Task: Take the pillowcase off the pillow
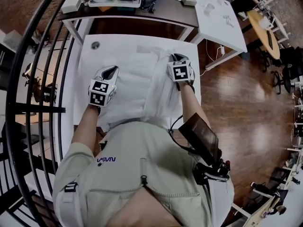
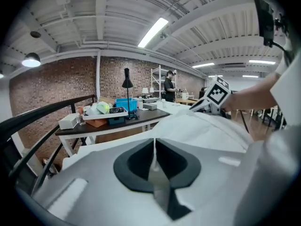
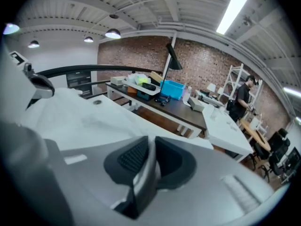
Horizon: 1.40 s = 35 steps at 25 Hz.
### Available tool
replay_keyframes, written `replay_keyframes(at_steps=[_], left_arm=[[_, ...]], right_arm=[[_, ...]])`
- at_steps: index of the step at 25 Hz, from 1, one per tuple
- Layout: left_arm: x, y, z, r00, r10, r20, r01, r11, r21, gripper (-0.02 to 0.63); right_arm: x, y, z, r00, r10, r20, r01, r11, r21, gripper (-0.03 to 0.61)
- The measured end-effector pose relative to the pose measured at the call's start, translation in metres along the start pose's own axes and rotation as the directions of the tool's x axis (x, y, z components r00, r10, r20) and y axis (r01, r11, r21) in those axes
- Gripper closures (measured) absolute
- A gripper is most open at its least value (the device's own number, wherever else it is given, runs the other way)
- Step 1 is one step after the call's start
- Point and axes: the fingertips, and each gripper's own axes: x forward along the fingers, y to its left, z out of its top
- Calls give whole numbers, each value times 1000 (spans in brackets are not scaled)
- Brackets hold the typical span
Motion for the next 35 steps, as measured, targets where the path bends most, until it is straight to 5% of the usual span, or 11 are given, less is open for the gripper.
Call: replay_keyframes(at_steps=[4, 9, 15, 20, 32, 35], left_arm=[[-27, 13, 38, 989, 65, 133, -50, 992, -115, 600], [-55, -13, 64, 979, -29, 203, 40, 998, -48, 506], [-71, -86, 29, 963, -248, 109, 234, 964, 127, 418], [-79, -141, -20, 937, -349, 1, 343, 923, 177, 381], [-69, -157, -96, 970, -133, -204, 194, 929, 316, 357], [-59, -155, -101, 978, -62, -198, 131, 925, 357, 425]], right_arm=[[-23, 8, 18, 993, 40, 107, -44, 998, 36, 492], [-75, 36, 18, 977, 37, 212, -66, 989, 131, 488], [-143, 80, -11, 968, -32, 248, -18, 981, 194, 488], [-176, 115, -62, 977, -77, 201, 33, 976, 214, 487], [-168, 195, -151, 987, 127, 100, -142, 974, 174, 423], [-154, 195, -155, 990, 113, 86, -124, 984, 129, 423]])
